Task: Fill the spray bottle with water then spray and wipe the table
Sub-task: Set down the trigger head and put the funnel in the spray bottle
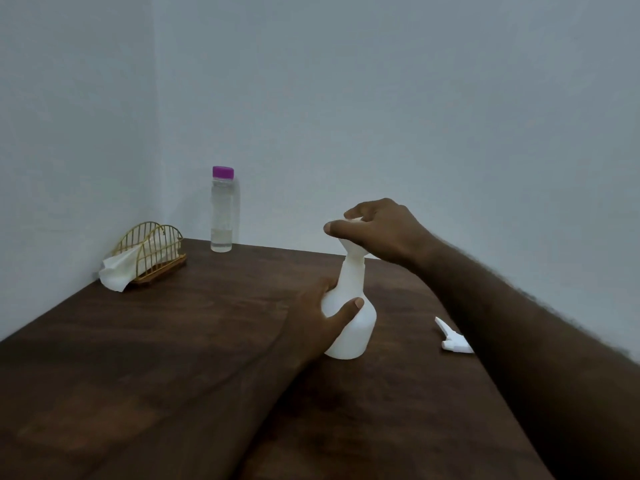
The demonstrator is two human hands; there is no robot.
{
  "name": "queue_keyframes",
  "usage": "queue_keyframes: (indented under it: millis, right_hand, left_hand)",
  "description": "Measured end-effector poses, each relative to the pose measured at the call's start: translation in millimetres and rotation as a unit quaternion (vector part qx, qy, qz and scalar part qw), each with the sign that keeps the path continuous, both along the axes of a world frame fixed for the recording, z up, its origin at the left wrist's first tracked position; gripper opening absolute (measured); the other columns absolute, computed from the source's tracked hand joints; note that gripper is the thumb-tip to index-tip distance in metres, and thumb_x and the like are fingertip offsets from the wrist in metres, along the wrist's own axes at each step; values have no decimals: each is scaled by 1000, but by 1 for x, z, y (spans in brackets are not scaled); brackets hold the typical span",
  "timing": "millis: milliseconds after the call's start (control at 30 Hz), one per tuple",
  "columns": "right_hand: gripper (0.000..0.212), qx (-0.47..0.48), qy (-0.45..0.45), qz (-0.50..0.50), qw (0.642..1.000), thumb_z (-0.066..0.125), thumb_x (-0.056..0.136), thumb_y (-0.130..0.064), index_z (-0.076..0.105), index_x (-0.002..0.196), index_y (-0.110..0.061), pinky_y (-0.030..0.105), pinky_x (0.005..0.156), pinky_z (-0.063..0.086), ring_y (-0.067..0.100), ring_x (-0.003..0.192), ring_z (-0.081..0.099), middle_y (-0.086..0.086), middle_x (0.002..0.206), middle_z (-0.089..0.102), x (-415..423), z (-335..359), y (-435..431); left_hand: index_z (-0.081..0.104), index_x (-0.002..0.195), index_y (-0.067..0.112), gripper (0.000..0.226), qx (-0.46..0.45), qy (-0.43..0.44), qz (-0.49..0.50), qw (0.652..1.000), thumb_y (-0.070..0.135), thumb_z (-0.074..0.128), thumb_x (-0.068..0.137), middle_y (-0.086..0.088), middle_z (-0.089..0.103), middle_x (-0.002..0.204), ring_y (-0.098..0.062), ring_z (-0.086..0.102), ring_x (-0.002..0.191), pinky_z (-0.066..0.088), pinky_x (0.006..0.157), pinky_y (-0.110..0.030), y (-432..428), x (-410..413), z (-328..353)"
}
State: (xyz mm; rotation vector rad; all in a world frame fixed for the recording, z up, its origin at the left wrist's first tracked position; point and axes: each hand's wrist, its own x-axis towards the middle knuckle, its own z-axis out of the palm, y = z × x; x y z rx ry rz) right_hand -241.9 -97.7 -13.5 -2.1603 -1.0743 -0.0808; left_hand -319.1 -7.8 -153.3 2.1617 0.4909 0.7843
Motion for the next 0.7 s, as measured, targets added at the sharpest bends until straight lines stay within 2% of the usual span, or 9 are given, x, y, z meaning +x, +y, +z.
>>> queue_keyframes:
  millis: [100,200,267,300,367,467,567,700]
  right_hand:
    - [51,6,-16,-29,999,68,79,-58,67,108,-15,34,81,53,17,99,61,-3,103,66,-6,-2,4]
    - [56,-3,-25,-45,999,60,87,-56,63,106,-3,41,83,51,21,94,61,5,99,63,-12,-1,4]
    - [57,-24,-26,-48,998,57,87,-62,59,100,-6,36,70,46,17,84,55,0,85,58,-14,0,5]
    - [53,-37,-27,-49,998,56,86,-63,56,90,-11,31,63,41,14,78,51,-3,77,52,-14,2,5]
    - [48,-46,-20,-43,998,57,84,-57,44,67,-14,27,55,31,14,61,43,-4,65,44,-13,4,5]
    - [46,-28,-23,-35,999,60,79,-45,32,60,-14,29,51,26,16,55,32,-1,59,35,-14,9,-1]
    - [50,-24,-62,-45,997,67,76,-45,33,58,-14,28,49,28,15,51,33,-3,54,34,-14,9,-8]
    - [54,-14,-75,-72,994,70,76,-53,41,55,-12,26,49,36,14,48,47,-3,47,41,-12,7,-10]
  left_hand:
    - [45,138,22,63,6,11,1,1000,56,59,86,4,54,137,-1,42,99,34,85,-16,0,1,1]
    - [46,137,21,64,13,11,5,1000,57,60,85,4,54,137,-1,43,99,34,85,-15,-2,2,1]
    - [47,137,21,64,15,9,9,1000,56,60,85,3,55,137,-4,48,102,34,86,-15,-2,1,1]
    - [47,137,21,64,15,11,10,1000,57,60,85,3,54,137,-6,50,105,34,87,-16,-3,1,1]
    - [47,137,21,65,17,9,8,1000,57,61,84,3,54,137,-4,48,103,34,86,-15,-3,0,2]
    - [49,135,22,64,16,3,7,1000,57,62,83,4,56,135,-1,44,98,35,85,-15,-3,0,1]
    - [47,137,22,66,13,8,12,1000,59,61,83,4,55,137,-7,52,108,35,87,-16,-3,-1,1]
    - [46,138,23,69,9,23,16,1000,60,61,83,3,53,140,-13,53,118,38,92,-19,-4,-2,2]
